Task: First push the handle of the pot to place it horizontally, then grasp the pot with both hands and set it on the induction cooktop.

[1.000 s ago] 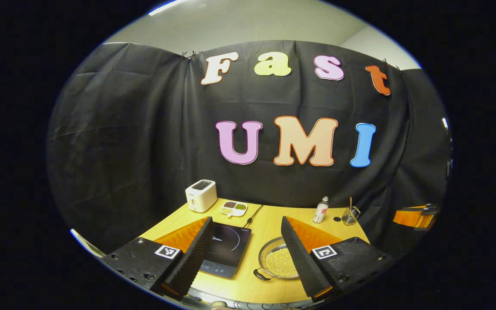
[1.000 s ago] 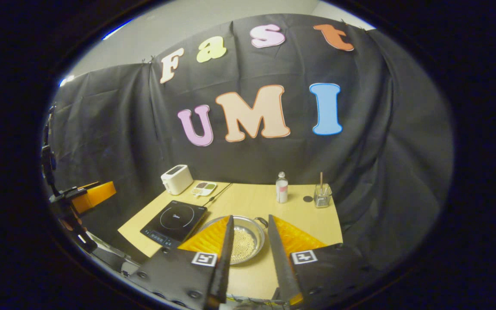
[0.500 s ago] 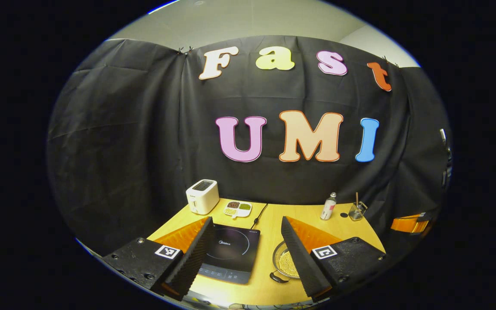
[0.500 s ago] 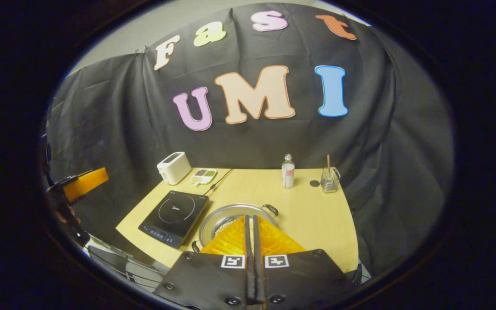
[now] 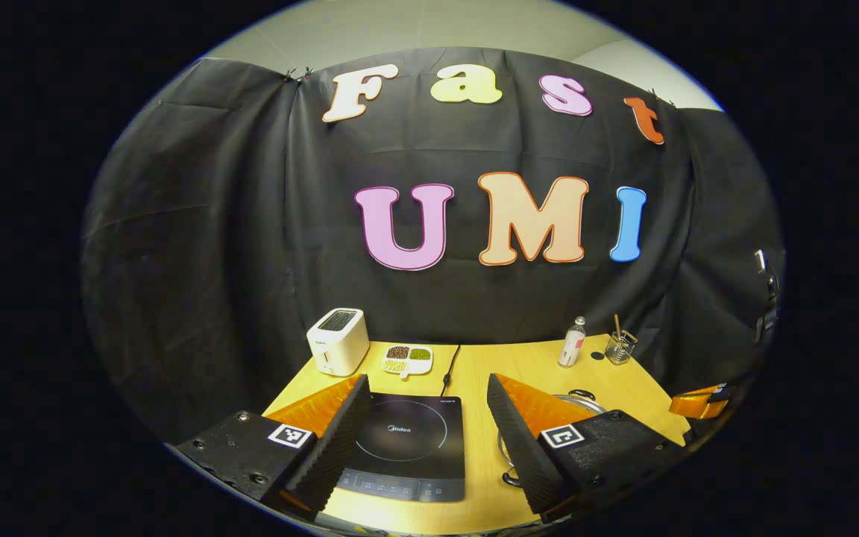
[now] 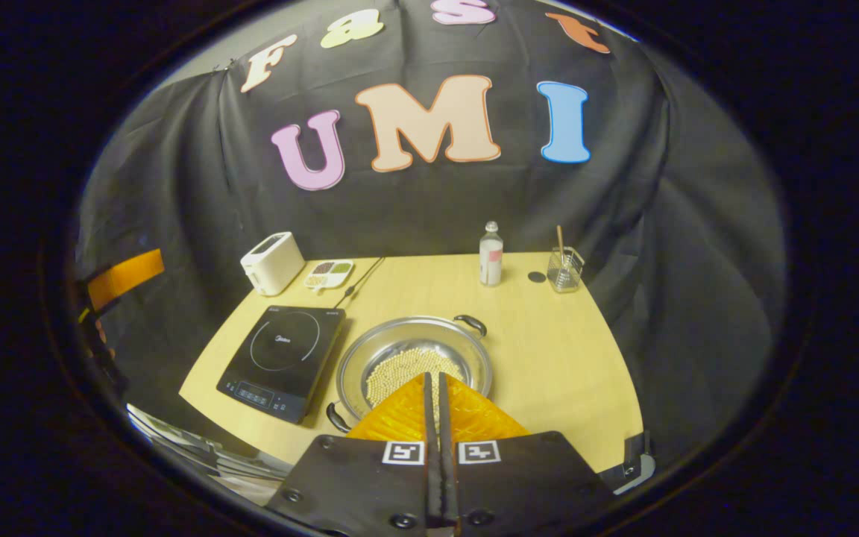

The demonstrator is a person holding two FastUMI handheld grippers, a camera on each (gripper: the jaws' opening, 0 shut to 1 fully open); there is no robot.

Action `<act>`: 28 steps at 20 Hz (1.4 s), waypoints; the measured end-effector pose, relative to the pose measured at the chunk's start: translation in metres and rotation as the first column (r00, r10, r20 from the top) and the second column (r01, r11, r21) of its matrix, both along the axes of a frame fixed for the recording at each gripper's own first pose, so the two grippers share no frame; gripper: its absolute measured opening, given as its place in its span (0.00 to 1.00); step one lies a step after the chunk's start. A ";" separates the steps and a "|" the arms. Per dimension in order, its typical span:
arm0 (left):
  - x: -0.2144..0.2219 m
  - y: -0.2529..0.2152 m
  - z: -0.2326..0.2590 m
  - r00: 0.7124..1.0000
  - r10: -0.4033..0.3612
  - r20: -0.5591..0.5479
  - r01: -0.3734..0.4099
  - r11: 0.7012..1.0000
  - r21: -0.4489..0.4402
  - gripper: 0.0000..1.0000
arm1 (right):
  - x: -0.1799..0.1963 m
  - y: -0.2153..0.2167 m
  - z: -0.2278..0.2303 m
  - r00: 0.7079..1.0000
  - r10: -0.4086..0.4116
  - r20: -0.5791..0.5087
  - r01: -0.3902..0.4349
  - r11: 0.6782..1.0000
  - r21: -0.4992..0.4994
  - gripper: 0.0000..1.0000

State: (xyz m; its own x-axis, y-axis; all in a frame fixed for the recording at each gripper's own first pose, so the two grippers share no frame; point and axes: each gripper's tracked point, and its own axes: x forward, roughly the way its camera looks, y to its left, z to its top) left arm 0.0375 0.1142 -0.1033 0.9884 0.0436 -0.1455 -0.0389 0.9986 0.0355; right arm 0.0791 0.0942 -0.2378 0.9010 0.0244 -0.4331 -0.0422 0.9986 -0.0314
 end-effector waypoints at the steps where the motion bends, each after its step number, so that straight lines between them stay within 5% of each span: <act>1: 0.003 0.002 0.000 1.000 -0.014 0.004 0.014 1.000 -0.013 0.96 | -0.002 0.005 -0.012 1.000 -0.007 -0.020 0.007 1.000 -0.002 0.00; 7: 0.011 0.026 -0.019 0.997 -0.074 -0.013 0.075 0.997 0.006 0.96 | -0.017 0.048 -0.087 0.981 -0.013 -0.193 0.021 0.999 0.038 0.03; 14: 0.013 0.043 -0.032 0.991 -0.132 -0.029 0.133 0.991 0.014 0.95 | -0.032 0.065 -0.169 0.927 -0.037 -0.374 0.033 0.999 -0.017 0.02; 20: 0.013 0.054 -0.045 0.985 -0.161 -0.056 0.162 0.987 0.022 0.95 | -0.024 0.076 -0.219 0.889 -0.052 -0.454 0.034 0.998 -0.049 0.00; 28: 0.016 0.064 -0.063 0.979 -0.183 -0.093 0.183 0.983 -0.008 0.95 | 0.012 0.086 -0.240 0.885 -0.095 -0.456 0.033 0.989 -0.142 0.00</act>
State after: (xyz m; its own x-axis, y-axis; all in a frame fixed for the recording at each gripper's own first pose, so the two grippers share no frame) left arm 0.0538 0.1779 -0.1665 0.9618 -0.1369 -0.2370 0.1484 0.9885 0.0309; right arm 0.0911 0.1806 -0.4780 0.5970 -0.1090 -0.7948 -0.0192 0.9885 -0.1500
